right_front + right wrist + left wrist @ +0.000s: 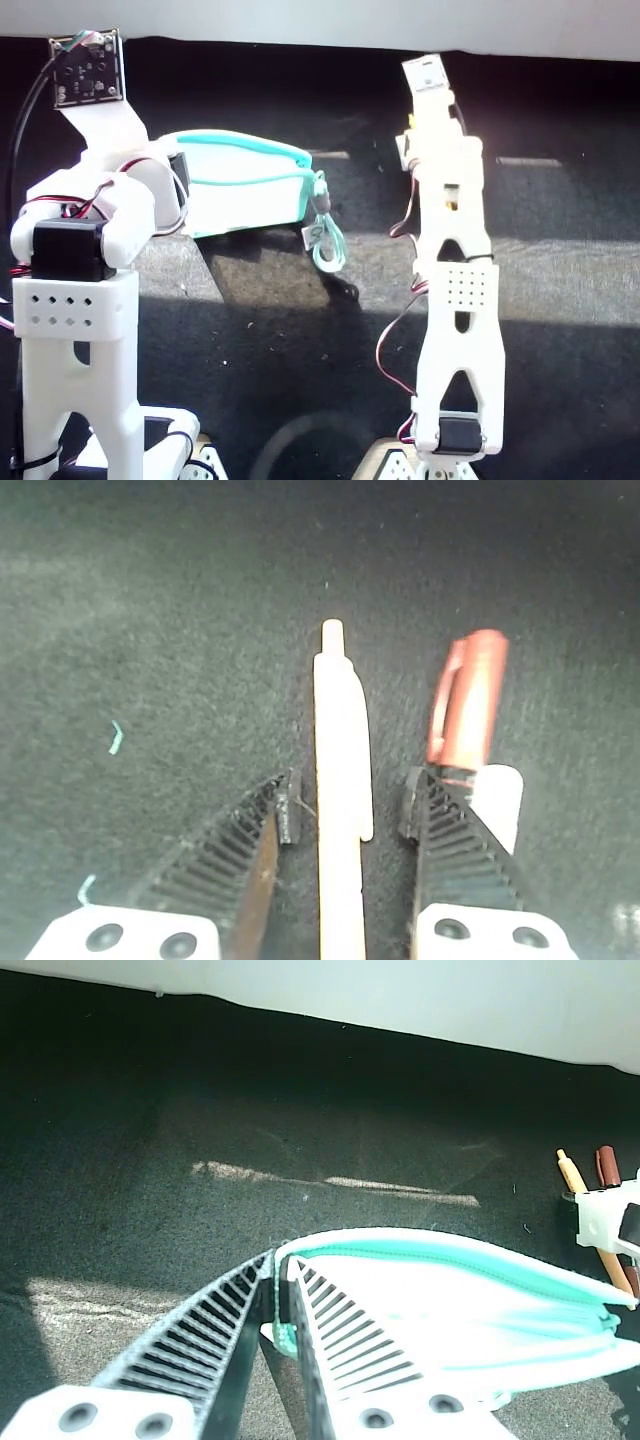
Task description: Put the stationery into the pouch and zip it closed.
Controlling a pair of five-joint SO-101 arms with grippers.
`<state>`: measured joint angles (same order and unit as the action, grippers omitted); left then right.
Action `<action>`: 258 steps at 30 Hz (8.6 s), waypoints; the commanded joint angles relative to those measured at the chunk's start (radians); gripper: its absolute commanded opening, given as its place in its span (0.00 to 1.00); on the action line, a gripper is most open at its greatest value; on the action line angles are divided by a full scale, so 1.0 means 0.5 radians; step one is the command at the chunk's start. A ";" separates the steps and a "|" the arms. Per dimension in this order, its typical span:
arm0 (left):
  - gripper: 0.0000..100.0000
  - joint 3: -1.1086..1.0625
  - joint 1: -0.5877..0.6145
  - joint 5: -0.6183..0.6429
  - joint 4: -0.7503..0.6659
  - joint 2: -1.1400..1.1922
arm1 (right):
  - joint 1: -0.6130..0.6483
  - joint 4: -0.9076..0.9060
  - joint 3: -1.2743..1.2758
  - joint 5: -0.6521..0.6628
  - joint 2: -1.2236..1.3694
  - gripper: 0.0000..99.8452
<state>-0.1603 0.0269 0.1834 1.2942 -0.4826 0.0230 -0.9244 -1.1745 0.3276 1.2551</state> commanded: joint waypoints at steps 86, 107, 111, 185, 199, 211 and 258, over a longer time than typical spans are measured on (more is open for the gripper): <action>0.01 -0.041 0.005 0.117 0.052 0.023 | 0.216 -1.683 -0.152 -0.951 -1.797 0.01; 0.01 0.118 0.002 0.117 0.114 0.035 | 0.265 -0.253 3.583 -0.807 -2.825 0.01; 0.01 0.118 -0.008 0.117 0.114 0.029 | 0.262 -0.204 3.644 -0.804 -2.825 0.01; 0.01 0.100 -0.011 0.114 0.150 0.044 | 0.367 -0.014 2.809 -0.654 -4.356 0.01; 0.01 0.097 -0.041 0.117 0.163 0.044 | 0.815 0.097 1.815 -0.942 -3.527 0.01; 0.01 0.103 -0.057 0.120 0.150 0.044 | 1.069 0.097 1.303 -0.936 -3.040 0.01; 0.01 0.121 -0.054 0.123 0.110 0.041 | 1.410 -0.732 1.591 -0.936 -2.987 0.24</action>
<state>-0.1020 0.0207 0.2355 1.3495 -0.4810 0.7165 -1.2513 -0.3782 -0.1373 -0.1688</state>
